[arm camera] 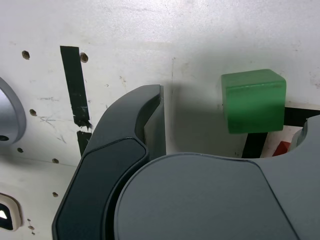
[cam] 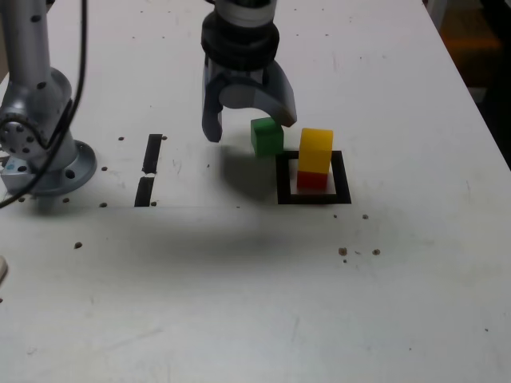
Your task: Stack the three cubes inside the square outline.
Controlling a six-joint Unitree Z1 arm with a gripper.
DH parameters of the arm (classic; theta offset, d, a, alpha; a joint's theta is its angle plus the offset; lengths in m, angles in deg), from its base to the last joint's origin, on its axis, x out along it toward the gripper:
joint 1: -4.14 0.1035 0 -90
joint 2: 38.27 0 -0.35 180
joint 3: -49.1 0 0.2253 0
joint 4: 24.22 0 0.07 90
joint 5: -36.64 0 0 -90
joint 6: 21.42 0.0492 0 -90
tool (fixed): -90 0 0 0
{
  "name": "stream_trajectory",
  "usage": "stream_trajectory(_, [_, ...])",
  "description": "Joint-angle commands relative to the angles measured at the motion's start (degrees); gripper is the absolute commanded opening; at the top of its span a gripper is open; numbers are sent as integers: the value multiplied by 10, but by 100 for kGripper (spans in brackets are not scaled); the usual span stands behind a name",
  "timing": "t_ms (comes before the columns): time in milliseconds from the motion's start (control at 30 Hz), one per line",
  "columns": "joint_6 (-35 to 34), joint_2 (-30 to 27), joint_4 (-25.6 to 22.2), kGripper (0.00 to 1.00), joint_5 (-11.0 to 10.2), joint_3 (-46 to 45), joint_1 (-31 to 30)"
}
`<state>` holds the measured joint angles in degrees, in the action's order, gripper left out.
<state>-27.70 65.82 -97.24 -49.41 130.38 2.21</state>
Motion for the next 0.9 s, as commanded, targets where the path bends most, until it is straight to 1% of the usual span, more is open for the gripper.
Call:
stream_trajectory(0, [0, 10, 9, 100, 5, 1, 1])
stream_trajectory(167, [9, 35, 38, 99, 14, 4, 5])
stream_trajectory(300, [15, 49, 48, 97, 20, 9, 8])
stream_trajectory(533, [15, 58, 48, 91, 11, 18, 13])
stream_trajectory(733, [13, 69, 45, 79, -2, 25, 15])
stream_trajectory(767, [12, 70, 46, 76, -3, 25, 15])
stream_trajectory(867, [10, 71, 47, 62, -8, 25, 17])
